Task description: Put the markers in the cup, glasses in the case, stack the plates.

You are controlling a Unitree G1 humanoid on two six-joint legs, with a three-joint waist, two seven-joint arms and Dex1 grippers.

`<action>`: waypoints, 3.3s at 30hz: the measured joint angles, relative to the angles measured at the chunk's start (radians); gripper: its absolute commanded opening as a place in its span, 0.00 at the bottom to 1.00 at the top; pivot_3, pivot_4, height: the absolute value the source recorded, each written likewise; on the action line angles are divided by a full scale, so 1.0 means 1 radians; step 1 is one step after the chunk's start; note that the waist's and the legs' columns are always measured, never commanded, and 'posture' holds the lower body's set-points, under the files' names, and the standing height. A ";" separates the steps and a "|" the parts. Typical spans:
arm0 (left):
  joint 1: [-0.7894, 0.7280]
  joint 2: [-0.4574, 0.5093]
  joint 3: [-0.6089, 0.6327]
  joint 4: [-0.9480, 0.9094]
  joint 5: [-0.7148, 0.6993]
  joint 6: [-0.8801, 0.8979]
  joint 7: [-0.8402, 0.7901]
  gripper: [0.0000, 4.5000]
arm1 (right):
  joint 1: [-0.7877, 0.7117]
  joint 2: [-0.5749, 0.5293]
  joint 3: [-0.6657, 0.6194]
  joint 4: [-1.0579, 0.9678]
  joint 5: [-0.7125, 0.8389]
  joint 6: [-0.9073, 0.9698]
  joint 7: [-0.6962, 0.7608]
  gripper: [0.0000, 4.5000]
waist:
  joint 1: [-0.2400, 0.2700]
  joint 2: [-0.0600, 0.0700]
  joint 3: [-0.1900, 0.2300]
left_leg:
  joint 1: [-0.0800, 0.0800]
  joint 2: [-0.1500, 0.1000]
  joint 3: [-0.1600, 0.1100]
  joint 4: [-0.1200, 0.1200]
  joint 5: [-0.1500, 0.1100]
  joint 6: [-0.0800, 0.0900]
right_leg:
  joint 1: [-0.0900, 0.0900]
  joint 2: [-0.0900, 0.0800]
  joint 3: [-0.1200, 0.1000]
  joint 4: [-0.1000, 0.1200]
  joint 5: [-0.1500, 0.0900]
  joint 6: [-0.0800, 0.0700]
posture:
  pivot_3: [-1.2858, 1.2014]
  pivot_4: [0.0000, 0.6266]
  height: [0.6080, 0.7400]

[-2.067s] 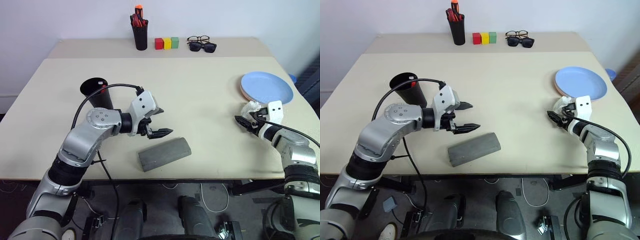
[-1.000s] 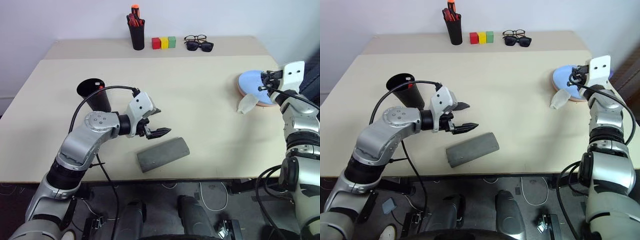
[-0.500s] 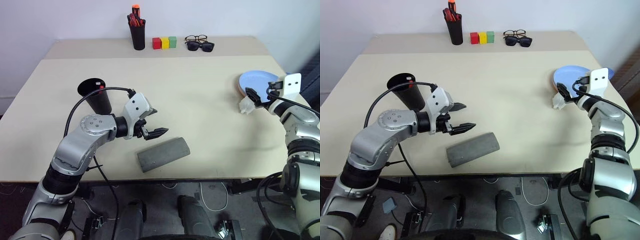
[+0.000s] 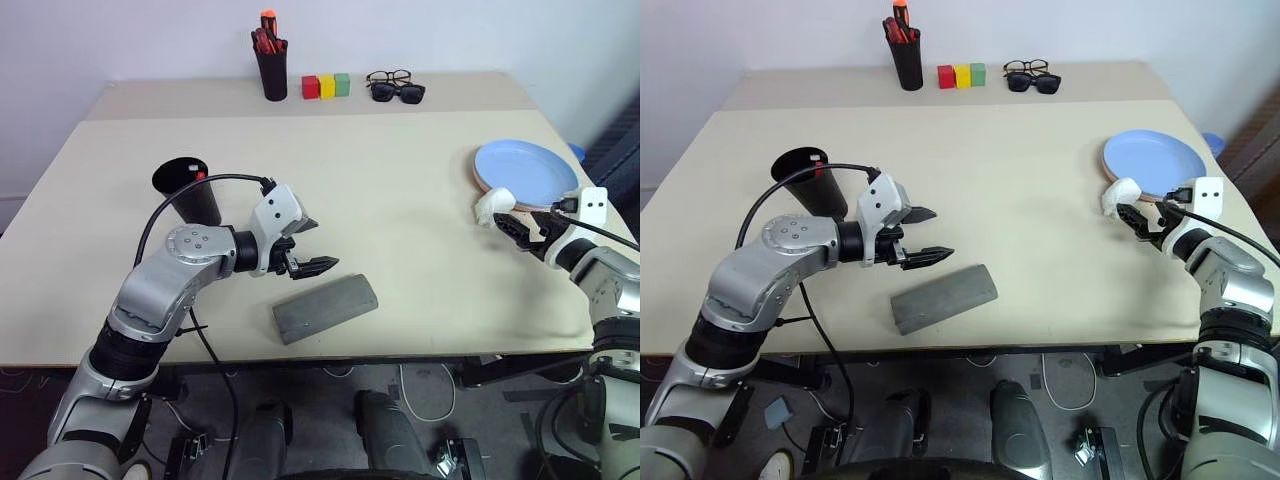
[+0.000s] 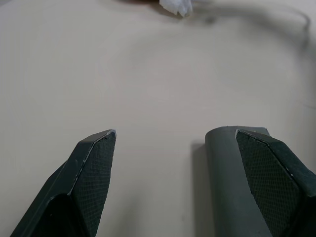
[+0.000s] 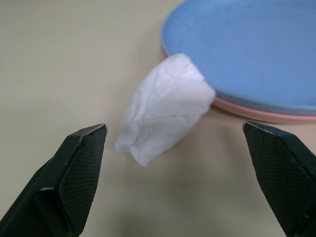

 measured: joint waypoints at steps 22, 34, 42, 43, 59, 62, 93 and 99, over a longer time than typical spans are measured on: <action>0.016 0.027 0.021 -0.061 -0.016 0.036 0.036 0.88 | -0.211 0.046 0.038 0.356 -0.069 -0.148 0.009 0.02 | -0.001 0.000 0.000 | 0.000 0.000 0.000 0.000 0.000 0.000 | 0.000 0.000 0.000 0.000 0.000 0.000 | 0.52 0.24 1.00; 0.015 0.019 0.021 -0.060 -0.023 0.034 0.044 0.88 | -0.291 0.041 0.013 0.314 -0.047 -0.345 0.022 0.02 | -0.002 0.000 0.000 | 0.000 0.000 0.000 0.000 0.000 0.000 | 0.000 0.000 0.000 0.000 0.000 0.000 | 0.52 0.24 1.00; 0.042 -0.008 0.045 -0.058 -0.019 0.028 0.119 0.88 | -0.435 0.000 0.061 0.541 -0.192 -0.541 -0.182 0.29 | -0.003 0.000 0.000 | 0.000 0.000 0.000 -0.001 0.000 0.000 | 0.000 0.000 0.000 -0.001 -0.001 -0.002 | 0.52 0.24 1.00; 0.046 -0.012 0.051 -0.058 -0.020 0.030 0.129 0.88 | -0.447 -0.002 0.072 0.567 -0.215 -0.549 -0.211 0.41 | -0.003 0.000 0.000 | 0.000 0.000 0.000 -0.001 0.000 0.000 | 0.000 0.000 0.000 -0.001 -0.001 -0.002 | 0.52 0.24 1.00; 0.321 -0.109 0.191 -0.066 0.060 -0.358 0.229 0.88 | -0.293 -0.086 0.069 0.479 -0.217 -0.698 0.014 0.62 | 0.001 0.000 0.000 | 0.000 0.000 0.000 -0.001 0.000 0.000 | 0.001 0.000 0.000 -0.003 -0.001 -0.003 | 0.52 0.24 1.00; 0.419 -0.103 0.251 -0.066 0.003 -0.441 0.151 0.88 | -0.078 -0.125 0.043 0.273 -0.147 -0.689 0.162 0.62 | 0.008 0.000 0.000 | 0.000 0.000 0.000 -0.001 0.000 0.000 | 0.001 -0.001 0.000 -0.003 -0.002 -0.001 | 0.52 0.24 1.00; 0.590 -0.035 0.421 0.258 -0.084 -0.779 -0.160 0.88 | 0.735 -0.160 -0.368 -0.385 0.306 -0.295 0.495 0.62 | 0.027 0.000 -0.001 | -0.001 0.001 0.004 -0.001 -0.002 0.001 | 0.000 -0.002 0.002 -0.007 -0.005 -0.003 | 0.52 0.24 1.00; 0.537 -0.029 0.409 0.293 -0.064 -0.784 -0.165 0.88 | 0.721 -0.159 -0.364 -0.385 0.306 -0.263 0.510 0.62 | 0.027 0.000 -0.001 | -0.002 0.001 0.004 -0.002 -0.002 0.002 | 0.000 -0.002 0.002 -0.011 -0.004 -0.003 | 0.52 0.24 1.00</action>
